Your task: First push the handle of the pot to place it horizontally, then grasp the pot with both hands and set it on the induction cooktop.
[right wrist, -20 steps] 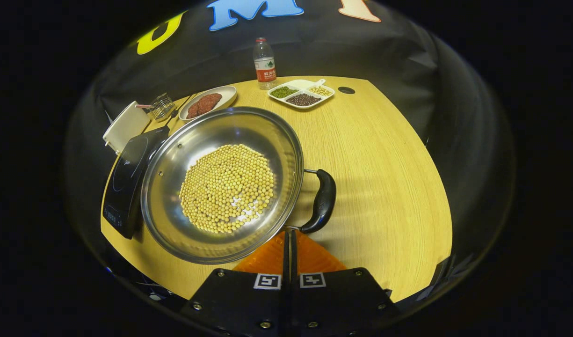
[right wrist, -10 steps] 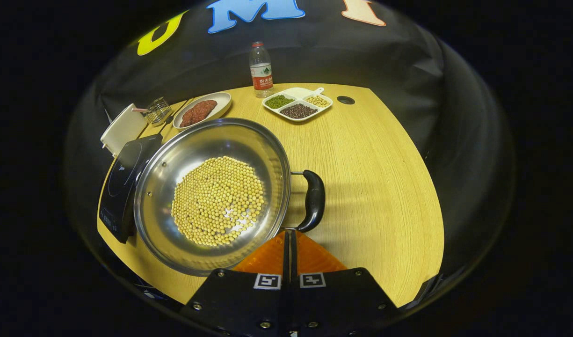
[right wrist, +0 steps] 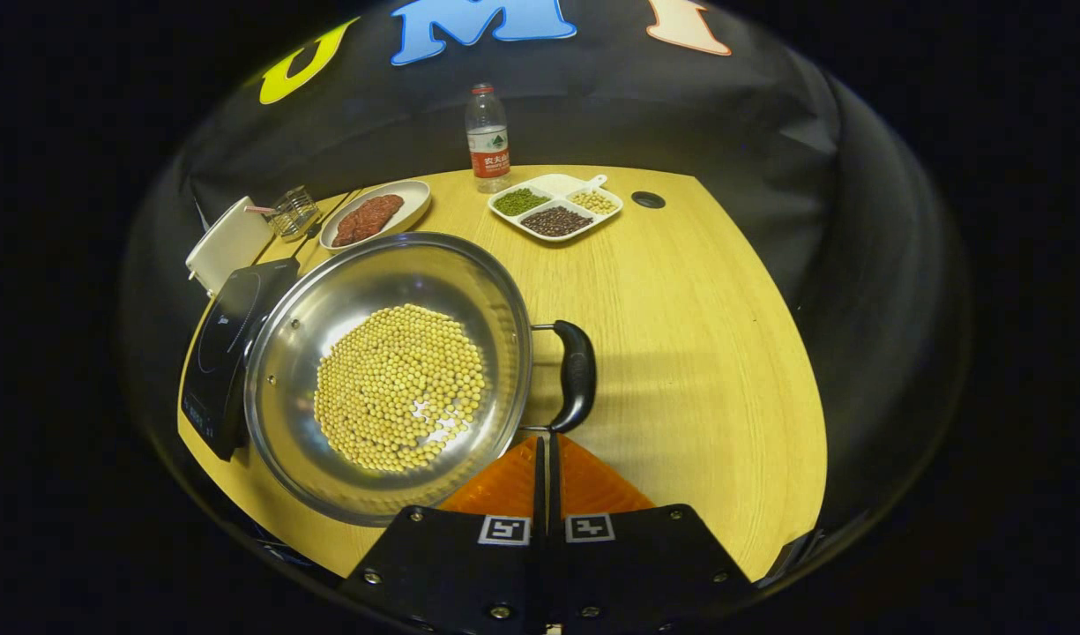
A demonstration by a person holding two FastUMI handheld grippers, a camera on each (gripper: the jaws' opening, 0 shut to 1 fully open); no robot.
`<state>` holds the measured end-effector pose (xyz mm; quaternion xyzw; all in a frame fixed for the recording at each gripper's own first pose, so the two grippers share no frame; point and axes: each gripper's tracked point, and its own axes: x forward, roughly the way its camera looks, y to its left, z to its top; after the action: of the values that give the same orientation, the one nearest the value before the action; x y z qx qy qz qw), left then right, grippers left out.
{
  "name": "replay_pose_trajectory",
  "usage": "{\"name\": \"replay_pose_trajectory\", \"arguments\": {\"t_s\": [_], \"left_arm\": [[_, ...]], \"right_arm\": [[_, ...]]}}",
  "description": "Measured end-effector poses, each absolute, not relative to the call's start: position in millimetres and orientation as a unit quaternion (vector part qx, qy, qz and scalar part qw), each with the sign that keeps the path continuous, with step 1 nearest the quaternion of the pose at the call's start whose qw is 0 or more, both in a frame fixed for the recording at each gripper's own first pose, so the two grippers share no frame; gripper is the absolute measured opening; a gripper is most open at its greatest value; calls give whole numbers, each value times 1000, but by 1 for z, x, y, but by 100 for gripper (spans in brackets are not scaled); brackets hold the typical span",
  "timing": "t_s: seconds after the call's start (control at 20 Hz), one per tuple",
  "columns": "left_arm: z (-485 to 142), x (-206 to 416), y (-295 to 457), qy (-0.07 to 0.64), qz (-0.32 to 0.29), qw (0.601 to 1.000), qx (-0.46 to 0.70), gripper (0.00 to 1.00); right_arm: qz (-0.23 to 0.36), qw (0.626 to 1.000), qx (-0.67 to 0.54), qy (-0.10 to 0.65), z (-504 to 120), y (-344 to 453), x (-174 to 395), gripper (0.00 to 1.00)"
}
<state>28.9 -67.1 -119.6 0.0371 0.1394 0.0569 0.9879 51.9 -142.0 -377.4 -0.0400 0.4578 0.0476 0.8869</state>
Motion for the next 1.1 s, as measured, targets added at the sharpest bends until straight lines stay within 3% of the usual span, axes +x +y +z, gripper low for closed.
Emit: {"name": "replay_pose_trajectory", "arguments": {"t_s": [0.05, 0.15, 0.3, 0.7, 1.1], "left_arm": [[-124, 30, -67, 142, 56, 988, 35, 97], [-132, 31, -67, 150, 54, 987, 31, 95], [-161, 36, -73, 181, 42, 982, 19, 95], [-264, 37, -88, 294, 16, 956, 9, 97], [-361, 41, -84, 394, -16, 919, 11, 98]], "right_arm": [[49, 891, -32, 450, -369, -142, 50, 2], [51, 897, -18, 439, -362, -144, 45, 36], [46, 911, -15, 410, -346, -152, 51, 100], [67, 925, -10, 375, -332, -147, 74, 100], [34, 914, 7, 403, -356, -144, 87, 100]]}}
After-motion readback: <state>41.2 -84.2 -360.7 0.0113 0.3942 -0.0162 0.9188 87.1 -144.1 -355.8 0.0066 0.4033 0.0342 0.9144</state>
